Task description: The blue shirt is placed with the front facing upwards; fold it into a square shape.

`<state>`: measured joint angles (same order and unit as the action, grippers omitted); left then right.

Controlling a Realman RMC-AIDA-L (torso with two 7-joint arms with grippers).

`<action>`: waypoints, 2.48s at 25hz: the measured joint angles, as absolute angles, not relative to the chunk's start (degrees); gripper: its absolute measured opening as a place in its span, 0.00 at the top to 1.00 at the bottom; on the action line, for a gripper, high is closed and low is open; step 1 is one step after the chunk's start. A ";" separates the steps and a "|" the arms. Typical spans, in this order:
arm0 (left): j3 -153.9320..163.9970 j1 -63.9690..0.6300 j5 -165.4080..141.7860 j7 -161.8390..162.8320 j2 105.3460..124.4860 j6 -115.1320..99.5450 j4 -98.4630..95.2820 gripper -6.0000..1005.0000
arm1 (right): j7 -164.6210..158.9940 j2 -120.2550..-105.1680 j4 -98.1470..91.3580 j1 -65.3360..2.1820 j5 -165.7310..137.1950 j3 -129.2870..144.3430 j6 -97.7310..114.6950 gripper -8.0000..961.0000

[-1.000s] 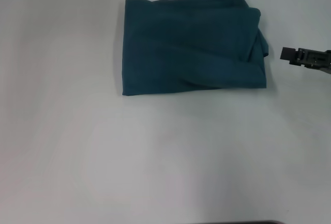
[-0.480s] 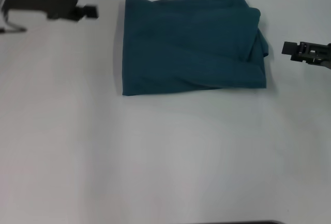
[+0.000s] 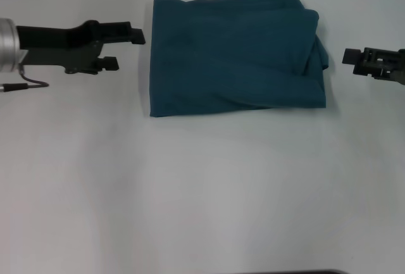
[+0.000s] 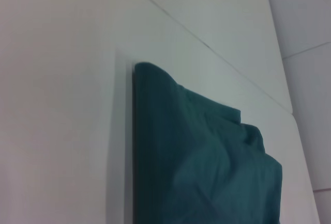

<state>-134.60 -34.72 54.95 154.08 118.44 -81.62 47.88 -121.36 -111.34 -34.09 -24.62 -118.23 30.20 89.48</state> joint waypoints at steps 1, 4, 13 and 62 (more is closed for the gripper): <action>-134.59 -35.01 54.91 153.78 118.48 -81.27 47.17 0.06 | -122.23 -111.17 -34.12 -24.75 -118.22 30.24 89.40 0.21; -134.47 -35.66 54.81 152.95 118.59 -80.33 45.26 0.06 | -126.56 -110.06 -34.48 -25.26 -118.73 30.24 89.12 0.21; -133.18 -36.53 54.61 152.26 118.27 -79.51 42.96 0.06 | -142.96 -100.48 -35.07 -33.31 -130.00 30.24 90.30 0.22; -121.87 -49.48 49.48 153.97 120.93 -61.62 29.90 0.26 | -149.48 -100.19 -42.45 -40.62 -140.77 28.37 91.15 0.25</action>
